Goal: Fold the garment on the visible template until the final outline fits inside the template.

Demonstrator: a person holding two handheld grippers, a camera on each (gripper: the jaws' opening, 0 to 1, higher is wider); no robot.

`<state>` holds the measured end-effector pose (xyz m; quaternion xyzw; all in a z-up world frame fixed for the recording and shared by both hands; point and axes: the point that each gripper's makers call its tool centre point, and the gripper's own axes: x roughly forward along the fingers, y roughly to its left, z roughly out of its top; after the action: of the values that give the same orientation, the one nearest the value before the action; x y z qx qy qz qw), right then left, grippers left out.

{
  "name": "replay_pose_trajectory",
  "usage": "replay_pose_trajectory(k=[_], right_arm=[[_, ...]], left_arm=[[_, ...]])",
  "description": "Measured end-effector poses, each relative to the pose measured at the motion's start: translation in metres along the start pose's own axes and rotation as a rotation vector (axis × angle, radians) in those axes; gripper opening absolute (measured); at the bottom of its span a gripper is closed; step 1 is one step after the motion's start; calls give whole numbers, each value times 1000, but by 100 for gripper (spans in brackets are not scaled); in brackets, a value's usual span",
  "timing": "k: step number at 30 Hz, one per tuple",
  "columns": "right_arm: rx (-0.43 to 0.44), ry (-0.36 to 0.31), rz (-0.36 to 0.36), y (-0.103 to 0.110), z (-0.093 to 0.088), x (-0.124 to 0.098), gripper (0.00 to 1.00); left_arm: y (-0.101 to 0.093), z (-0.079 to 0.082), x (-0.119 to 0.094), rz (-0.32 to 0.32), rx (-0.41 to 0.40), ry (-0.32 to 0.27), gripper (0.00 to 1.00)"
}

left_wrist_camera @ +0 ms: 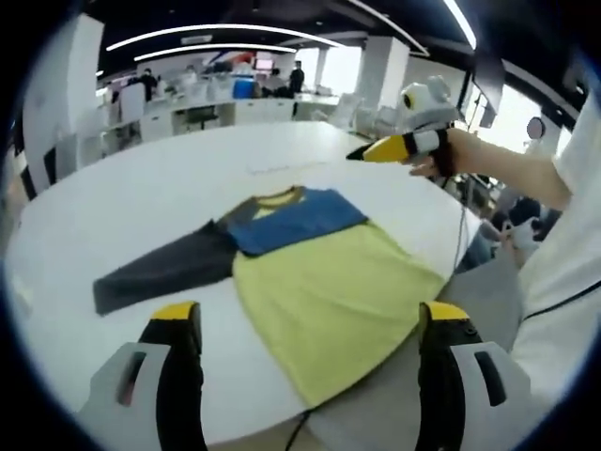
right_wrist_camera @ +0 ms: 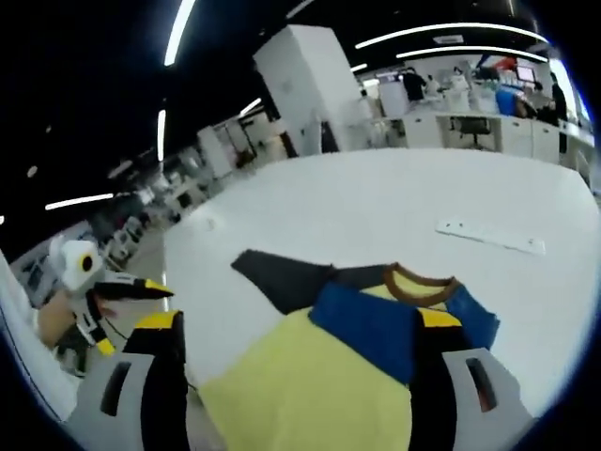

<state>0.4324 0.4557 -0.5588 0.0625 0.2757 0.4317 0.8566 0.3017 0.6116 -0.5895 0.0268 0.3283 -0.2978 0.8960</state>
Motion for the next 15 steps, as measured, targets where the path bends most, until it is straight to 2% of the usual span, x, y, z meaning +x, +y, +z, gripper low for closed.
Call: replay_pose_trajectory(k=[15], right_arm=[[-12, -91, -88, 3, -13, -79, 100]], left_arm=[[-8, 2, -12, 15, -1, -13, 93]])
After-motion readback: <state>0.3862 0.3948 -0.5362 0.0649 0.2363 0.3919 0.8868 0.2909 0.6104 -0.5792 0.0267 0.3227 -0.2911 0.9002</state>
